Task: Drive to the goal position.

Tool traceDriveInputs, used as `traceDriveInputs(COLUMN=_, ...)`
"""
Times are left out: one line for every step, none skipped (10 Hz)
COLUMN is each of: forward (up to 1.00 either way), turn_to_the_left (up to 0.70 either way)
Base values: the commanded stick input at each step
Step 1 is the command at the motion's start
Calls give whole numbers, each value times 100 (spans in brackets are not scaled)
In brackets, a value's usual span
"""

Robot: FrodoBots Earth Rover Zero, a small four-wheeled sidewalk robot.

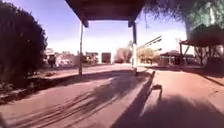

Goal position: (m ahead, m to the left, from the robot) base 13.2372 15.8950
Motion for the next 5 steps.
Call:
traceDriveInputs(forward=85, turn_to_the_left=0)
traceDriveInputs(forward=85, turn_to_the_left=0)
traceDriveInputs(forward=85, turn_to_the_left=0)
traceDriveInputs(forward=85, turn_to_the_left=0)
traceDriveInputs(forward=85, turn_to_the_left=0)
